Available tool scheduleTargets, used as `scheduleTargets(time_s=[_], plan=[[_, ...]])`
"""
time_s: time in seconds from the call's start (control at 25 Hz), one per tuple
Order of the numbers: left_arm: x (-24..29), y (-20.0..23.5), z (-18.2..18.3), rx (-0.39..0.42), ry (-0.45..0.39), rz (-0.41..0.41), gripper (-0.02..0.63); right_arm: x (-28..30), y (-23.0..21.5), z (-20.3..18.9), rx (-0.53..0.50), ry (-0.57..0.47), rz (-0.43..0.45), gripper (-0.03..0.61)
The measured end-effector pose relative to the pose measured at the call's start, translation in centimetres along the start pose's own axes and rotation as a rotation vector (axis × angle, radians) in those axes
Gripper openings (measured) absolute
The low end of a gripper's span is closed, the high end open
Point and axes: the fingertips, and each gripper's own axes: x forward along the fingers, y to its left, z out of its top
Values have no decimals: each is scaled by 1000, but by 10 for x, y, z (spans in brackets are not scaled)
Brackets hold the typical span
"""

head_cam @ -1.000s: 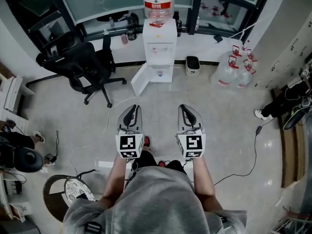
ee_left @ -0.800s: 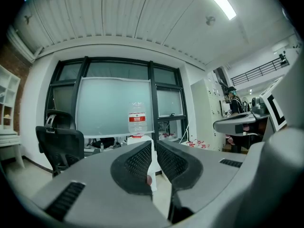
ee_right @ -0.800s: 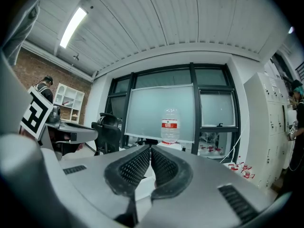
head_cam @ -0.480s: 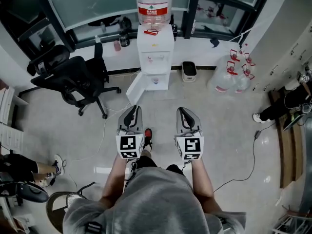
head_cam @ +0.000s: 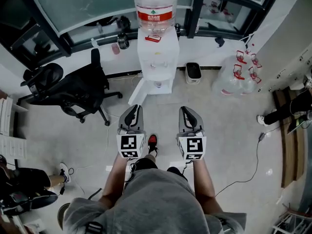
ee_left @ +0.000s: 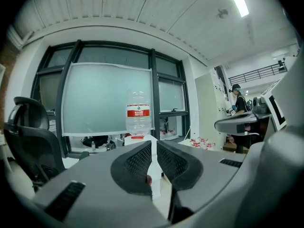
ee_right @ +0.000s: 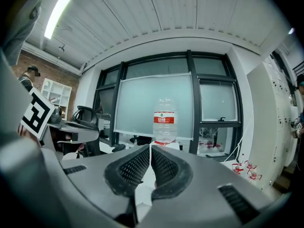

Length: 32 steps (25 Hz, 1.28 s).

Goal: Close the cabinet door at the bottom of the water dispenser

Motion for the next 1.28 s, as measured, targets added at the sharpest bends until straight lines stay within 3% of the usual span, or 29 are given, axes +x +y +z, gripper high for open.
scheduleTargets(time_s=[0.72,1.28], plan=[[132,88,-21,-34,100,-22,52,169,-11,-15,35,88,12,25],[186,140,-58,-64,157,-2,52,257,10,-28,35,115,84,25]])
